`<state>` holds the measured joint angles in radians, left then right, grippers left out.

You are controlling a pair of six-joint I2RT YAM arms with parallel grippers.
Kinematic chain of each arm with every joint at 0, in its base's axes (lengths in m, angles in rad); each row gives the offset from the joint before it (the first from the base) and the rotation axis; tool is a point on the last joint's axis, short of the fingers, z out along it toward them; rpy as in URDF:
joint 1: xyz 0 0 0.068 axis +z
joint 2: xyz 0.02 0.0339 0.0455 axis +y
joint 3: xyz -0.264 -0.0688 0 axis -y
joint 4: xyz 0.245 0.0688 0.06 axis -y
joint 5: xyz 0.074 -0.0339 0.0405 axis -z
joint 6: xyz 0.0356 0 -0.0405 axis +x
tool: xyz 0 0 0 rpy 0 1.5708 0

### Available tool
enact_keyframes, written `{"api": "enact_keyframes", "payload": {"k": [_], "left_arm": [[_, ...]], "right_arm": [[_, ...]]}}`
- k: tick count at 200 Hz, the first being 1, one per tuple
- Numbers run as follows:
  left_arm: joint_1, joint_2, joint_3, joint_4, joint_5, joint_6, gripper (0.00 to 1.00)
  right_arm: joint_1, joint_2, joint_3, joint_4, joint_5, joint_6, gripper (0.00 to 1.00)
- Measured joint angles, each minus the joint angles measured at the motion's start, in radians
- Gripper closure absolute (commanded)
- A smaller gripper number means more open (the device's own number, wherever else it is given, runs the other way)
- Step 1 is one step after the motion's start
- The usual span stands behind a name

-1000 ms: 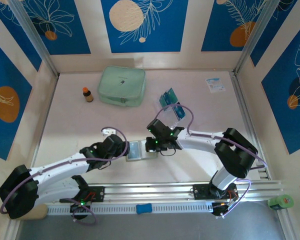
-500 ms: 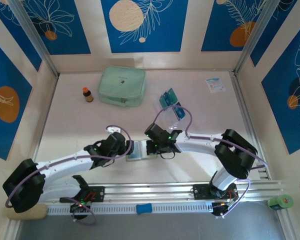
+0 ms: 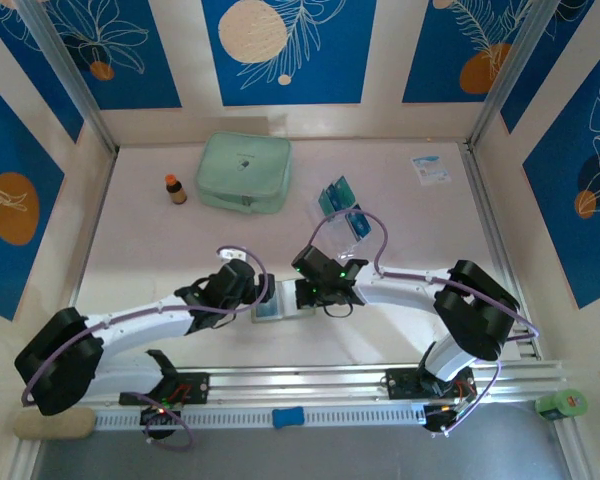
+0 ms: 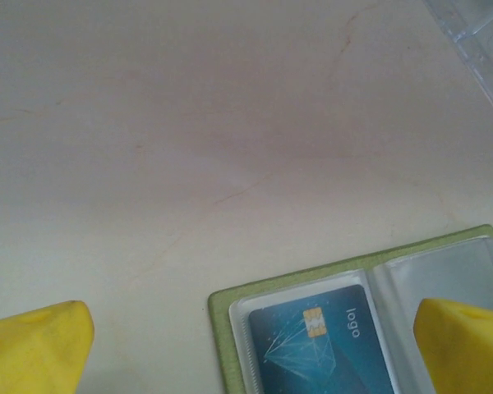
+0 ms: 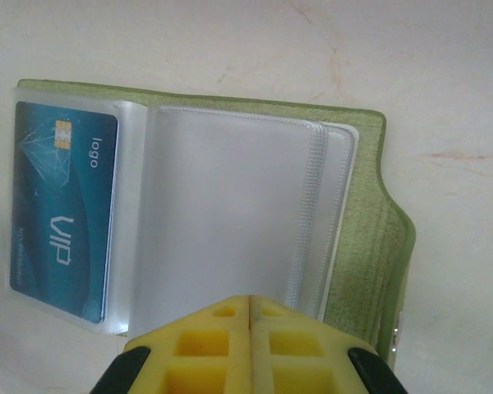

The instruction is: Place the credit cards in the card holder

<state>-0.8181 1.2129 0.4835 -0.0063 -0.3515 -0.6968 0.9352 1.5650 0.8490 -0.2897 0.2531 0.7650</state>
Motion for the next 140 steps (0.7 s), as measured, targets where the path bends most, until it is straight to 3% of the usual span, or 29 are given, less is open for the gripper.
{"api": "enact_keyframes", "payload": {"k": [140], "left_arm": [[0.009,0.012,-0.004,0.069,-0.041,-0.012,0.0]], "right_arm": [[-0.052,0.0,0.0,0.056,-0.097,-0.018,1.0]]}}
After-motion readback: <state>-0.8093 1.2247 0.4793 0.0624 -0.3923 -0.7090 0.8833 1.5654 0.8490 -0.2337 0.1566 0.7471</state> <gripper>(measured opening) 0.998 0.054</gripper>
